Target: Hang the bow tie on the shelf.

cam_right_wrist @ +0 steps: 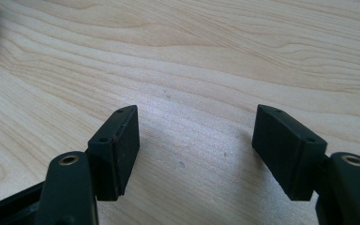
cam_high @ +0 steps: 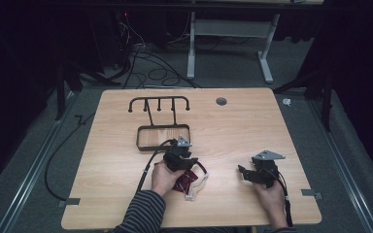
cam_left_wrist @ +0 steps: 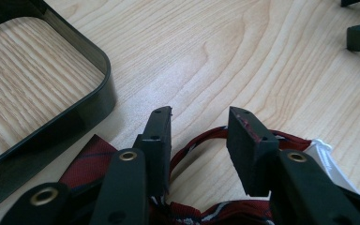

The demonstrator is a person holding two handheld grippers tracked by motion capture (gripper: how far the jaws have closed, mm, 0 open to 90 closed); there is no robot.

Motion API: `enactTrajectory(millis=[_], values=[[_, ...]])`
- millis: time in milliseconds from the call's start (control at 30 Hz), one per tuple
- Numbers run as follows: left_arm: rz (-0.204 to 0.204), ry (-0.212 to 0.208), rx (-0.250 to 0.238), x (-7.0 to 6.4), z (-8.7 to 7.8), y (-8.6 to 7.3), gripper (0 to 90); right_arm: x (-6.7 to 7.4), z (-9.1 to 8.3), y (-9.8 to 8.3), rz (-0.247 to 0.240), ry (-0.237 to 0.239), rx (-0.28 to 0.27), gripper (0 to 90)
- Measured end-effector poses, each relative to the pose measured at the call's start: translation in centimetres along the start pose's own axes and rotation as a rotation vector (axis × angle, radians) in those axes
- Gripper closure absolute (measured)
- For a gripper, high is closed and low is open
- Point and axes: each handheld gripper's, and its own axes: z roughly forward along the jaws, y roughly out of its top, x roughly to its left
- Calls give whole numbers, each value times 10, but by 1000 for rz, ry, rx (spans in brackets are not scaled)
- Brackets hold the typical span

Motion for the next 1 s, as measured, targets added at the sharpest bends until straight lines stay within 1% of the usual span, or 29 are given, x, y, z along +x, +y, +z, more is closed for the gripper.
enactTrajectory(millis=[267,367,400,467,533,600,633,733,833,967,1000], values=[[-5,2,34,2,6,-2,716,0,0,0,0,-1,0,337],[17,30,40,1,7,-3,767,0,0,0,0,0,0,337],[17,39,38,0,8,-3,782,0,0,0,1,0,0,337],[27,50,43,0,7,-3,820,0,0,0,-1,-1,0,337],[29,57,44,-1,7,-3,859,0,0,0,0,-1,0,337],[37,68,46,-1,7,-3,883,0,0,0,0,0,0,337],[44,80,40,-2,7,-4,891,0,0,0,1,0,0,337],[32,74,19,-2,7,-5,895,0,0,0,1,0,0,337],[33,72,5,-3,6,-4,896,0,0,0,0,-2,1,337],[44,75,-13,-5,-2,-4,897,0,0,0,0,-2,1,336],[44,77,-25,-5,-6,-4,897,0,0,0,0,-3,2,337]])
